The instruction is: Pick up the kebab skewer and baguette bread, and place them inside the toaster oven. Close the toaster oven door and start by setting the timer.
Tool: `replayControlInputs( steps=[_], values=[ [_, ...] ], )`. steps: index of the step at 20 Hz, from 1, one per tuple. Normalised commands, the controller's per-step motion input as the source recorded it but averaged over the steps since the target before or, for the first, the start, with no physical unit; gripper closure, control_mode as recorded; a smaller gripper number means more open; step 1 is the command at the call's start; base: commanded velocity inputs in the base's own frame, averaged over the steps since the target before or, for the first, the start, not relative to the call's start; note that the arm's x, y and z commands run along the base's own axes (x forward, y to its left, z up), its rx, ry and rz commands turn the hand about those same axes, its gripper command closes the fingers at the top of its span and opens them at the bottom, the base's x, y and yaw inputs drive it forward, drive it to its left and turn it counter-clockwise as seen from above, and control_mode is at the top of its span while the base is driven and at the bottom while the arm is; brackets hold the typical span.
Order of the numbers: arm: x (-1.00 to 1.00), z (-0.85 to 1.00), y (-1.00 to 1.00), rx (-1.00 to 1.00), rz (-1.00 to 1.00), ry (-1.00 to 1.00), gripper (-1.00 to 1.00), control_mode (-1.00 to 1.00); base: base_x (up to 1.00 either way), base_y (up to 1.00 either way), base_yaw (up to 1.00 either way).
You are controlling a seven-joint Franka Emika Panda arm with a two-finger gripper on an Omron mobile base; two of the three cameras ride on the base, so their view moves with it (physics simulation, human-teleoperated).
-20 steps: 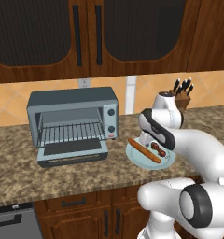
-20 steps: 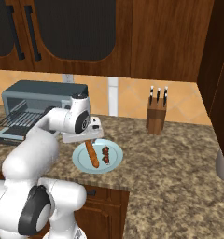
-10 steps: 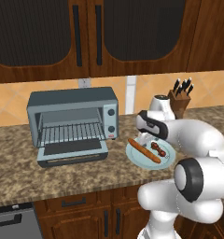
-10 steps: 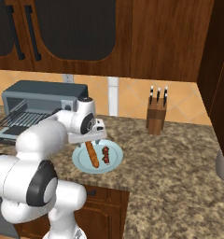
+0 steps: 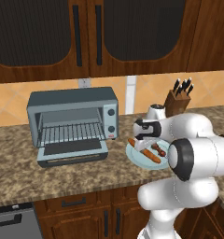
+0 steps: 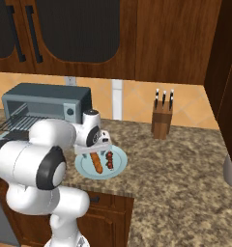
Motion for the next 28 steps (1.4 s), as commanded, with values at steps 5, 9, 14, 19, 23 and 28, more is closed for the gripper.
replayControlInputs(
  steps=[5,9,14,19,23,28],
  values=[
    [0.07,-0.28,0.0,0.0,0.0,0.0,-1.0,-1.0,0.0,0.0,0.0],
    [0.13,-0.25,0.0,0.0,0.0,0.0,-1.0,-1.0,0.0,0.0,0.0],
    [0.13,-0.22,0.0,0.0,0.0,0.0,-1.0,-1.0,0.0,0.0,0.0],
    [0.03,-0.05,0.0,0.0,0.0,0.0,1.0,-1.0,0.0,0.0,0.0],
    [0.0,0.0,0.0,0.0,0.0,0.0,1.0,-1.0,0.0,0.0,0.0],
    [-0.02,0.17,-0.01,0.0,0.0,0.01,1.0,-1.0,0.0,0.0,0.0]
  ],
)
